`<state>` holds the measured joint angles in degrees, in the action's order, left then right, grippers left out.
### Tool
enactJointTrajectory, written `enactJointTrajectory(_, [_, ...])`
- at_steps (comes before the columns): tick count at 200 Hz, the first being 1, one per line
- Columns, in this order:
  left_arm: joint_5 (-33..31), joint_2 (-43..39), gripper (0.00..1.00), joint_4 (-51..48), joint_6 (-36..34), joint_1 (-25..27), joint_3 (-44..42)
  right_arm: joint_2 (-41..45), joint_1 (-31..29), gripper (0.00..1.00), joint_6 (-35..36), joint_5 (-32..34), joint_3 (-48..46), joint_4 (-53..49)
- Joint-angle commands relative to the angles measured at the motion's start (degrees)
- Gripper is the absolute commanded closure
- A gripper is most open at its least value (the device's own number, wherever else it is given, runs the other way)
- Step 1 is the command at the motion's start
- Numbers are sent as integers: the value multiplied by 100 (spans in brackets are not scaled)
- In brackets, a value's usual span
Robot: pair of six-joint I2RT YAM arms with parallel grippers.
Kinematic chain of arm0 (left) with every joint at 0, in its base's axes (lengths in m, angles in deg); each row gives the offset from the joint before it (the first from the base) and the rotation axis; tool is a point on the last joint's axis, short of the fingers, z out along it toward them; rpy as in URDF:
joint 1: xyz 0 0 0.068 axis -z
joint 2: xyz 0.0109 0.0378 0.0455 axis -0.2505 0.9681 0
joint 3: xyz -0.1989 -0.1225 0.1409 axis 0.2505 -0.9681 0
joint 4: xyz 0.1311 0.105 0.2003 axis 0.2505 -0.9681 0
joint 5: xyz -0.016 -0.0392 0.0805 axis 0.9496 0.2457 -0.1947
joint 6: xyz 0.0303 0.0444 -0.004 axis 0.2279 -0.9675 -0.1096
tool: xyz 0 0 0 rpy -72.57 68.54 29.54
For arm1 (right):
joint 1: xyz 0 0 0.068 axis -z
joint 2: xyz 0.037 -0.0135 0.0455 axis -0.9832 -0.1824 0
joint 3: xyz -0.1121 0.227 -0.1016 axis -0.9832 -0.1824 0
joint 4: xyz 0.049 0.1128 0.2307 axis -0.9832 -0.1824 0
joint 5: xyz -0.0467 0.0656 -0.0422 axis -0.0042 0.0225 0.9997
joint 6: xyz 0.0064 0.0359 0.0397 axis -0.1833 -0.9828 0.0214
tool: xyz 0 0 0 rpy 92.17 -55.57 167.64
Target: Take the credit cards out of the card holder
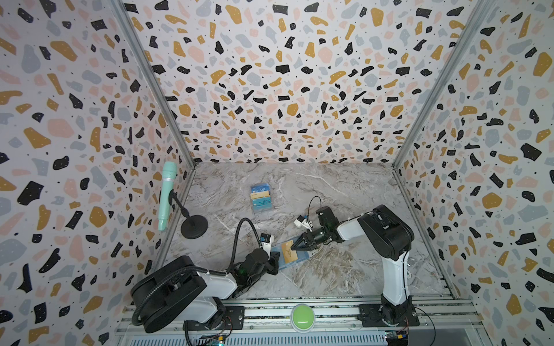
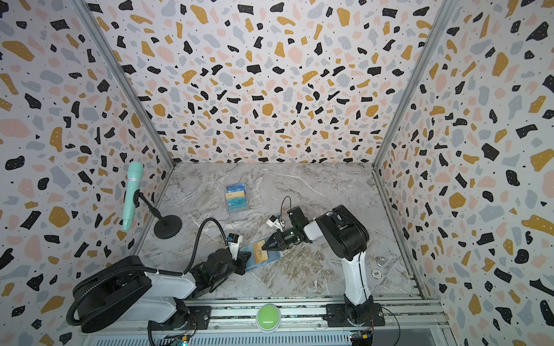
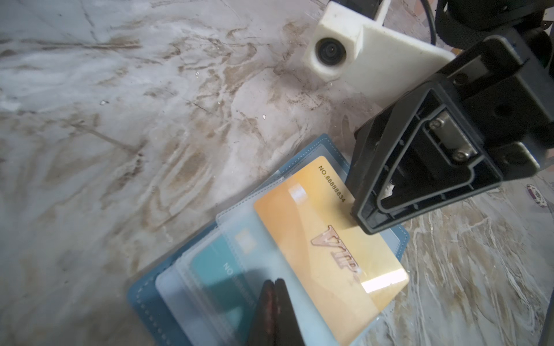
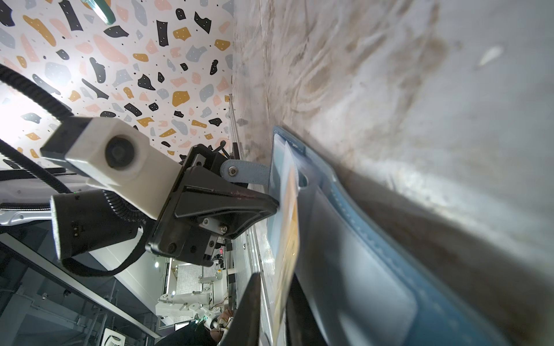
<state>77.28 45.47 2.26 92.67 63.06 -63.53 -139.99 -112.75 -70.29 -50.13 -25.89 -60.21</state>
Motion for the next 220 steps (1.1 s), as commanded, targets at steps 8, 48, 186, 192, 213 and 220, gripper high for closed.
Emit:
enactJointTrajectory(8, [-63,169,100,-793,-73,-4,-42,269,31,83,49,-66,-9,-32])
enactJointTrajectory(48, [-57,137,100,-816,-85,-4,-17,249,21,88,458,170,165,-634])
enactJointTrajectory(186, [-125,-296,100,-1207,-95,-4,77,953,339,96,1908,1400,547,-2801])
enactJointTrajectory(192, [-127,-364,100,-1265,-101,-4,95,1000,340,96,1945,1475,560,-2869])
enactJointTrajectory(213, [-184,-588,100,-1511,-138,-4,165,1185,359,96,2138,1806,628,-3181])
enactJointTrajectory(220, [-203,-662,100,-1593,-145,-4,191,1252,359,96,2212,1971,664,-3319])
